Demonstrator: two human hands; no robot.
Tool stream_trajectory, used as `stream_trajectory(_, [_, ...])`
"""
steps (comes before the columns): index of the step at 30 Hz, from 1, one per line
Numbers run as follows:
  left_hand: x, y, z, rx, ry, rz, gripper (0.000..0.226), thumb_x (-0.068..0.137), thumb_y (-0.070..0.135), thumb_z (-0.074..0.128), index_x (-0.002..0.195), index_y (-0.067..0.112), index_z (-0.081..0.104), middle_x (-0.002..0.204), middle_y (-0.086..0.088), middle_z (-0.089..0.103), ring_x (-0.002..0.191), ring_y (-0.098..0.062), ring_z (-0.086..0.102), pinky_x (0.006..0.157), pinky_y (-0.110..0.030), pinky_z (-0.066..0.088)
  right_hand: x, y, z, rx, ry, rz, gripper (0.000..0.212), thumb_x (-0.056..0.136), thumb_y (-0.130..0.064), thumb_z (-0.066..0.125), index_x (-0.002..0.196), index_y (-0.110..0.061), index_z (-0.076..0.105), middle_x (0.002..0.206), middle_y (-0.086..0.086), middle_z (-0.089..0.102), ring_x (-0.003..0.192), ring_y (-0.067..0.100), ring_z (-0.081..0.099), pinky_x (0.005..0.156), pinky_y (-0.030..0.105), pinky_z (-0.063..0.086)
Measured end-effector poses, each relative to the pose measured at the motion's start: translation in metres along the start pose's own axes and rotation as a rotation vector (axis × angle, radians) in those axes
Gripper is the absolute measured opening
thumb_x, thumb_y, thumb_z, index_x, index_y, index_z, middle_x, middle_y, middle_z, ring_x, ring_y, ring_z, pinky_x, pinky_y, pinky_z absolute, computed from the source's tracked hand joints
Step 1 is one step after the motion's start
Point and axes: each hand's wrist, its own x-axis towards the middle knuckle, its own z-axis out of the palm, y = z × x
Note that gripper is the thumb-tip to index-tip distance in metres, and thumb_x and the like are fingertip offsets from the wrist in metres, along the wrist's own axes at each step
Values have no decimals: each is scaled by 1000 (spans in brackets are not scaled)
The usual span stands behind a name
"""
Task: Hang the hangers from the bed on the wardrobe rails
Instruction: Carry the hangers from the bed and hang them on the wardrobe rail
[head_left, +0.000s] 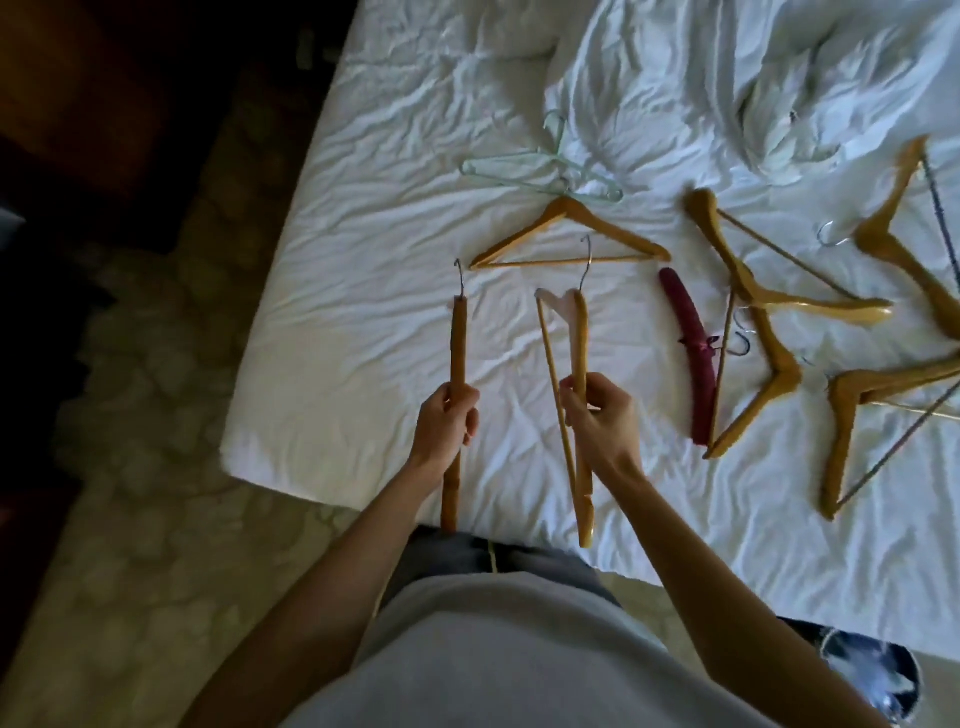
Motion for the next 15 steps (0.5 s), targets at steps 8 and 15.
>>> stream_trajectory(8, [-70,0,-88,-193,289,26,32,104,34,50,83,12,59,64,-1,61,52,-9,57,54,-16,52,-47,-63,105,-108,-402,-232,9,95,-23,62,94,-21,71,82,-4,71,76,15,68,71,29,59])
stream_trajectory(15, [-155,-45,-203,-530,622,5,29,105,36,51,87,15,61,54,7,61,43,-4,55,46,-16,48,-126,-104,231,-221,-719,-425,10,94,-23,64,101,-20,71,87,-11,71,80,5,69,73,21,54])
